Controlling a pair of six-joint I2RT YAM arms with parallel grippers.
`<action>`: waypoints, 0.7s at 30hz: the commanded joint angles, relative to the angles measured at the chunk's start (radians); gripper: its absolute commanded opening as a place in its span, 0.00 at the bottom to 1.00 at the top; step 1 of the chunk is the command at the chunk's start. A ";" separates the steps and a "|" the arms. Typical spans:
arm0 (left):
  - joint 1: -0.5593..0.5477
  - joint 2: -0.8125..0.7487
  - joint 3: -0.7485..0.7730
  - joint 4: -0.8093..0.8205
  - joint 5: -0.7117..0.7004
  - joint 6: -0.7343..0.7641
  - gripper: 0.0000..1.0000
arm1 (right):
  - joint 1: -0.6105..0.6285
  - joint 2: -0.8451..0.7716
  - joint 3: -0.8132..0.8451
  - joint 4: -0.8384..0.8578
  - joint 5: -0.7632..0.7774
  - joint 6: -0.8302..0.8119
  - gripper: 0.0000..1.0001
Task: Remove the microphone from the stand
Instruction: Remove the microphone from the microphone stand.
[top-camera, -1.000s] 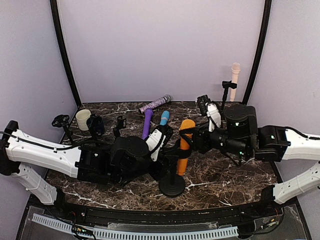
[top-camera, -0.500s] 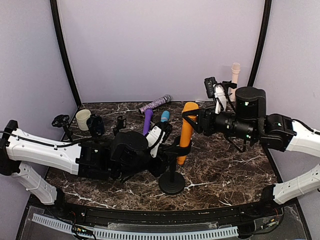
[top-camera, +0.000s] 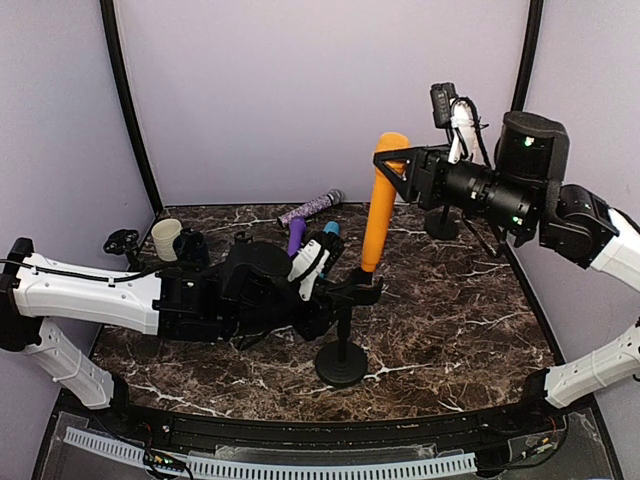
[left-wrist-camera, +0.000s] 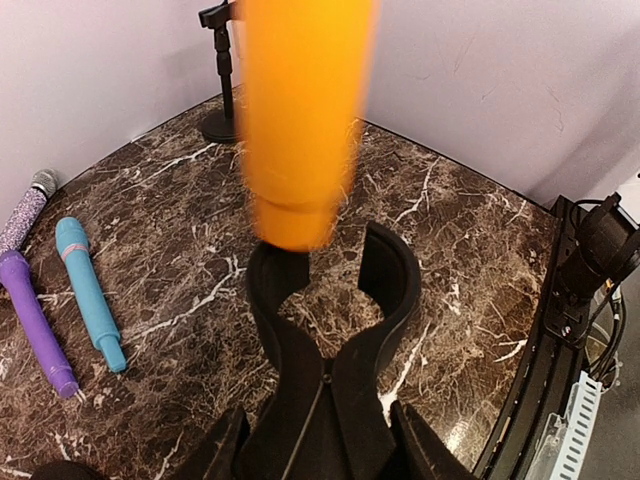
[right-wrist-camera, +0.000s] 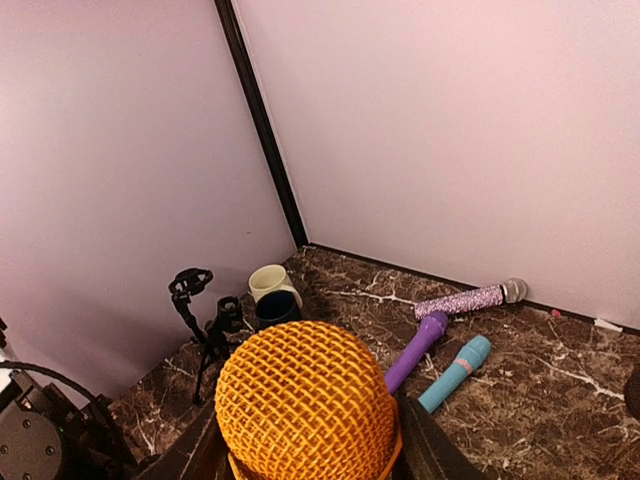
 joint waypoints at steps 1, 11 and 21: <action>0.031 -0.012 0.009 -0.113 0.002 0.037 0.05 | -0.015 0.012 0.082 0.017 0.106 -0.060 0.20; 0.137 -0.168 -0.078 -0.199 -0.070 0.048 0.05 | -0.233 0.065 0.083 -0.002 0.009 0.025 0.20; 0.283 -0.290 -0.187 -0.206 -0.070 0.094 0.05 | -0.460 0.206 -0.145 0.201 -0.288 0.303 0.18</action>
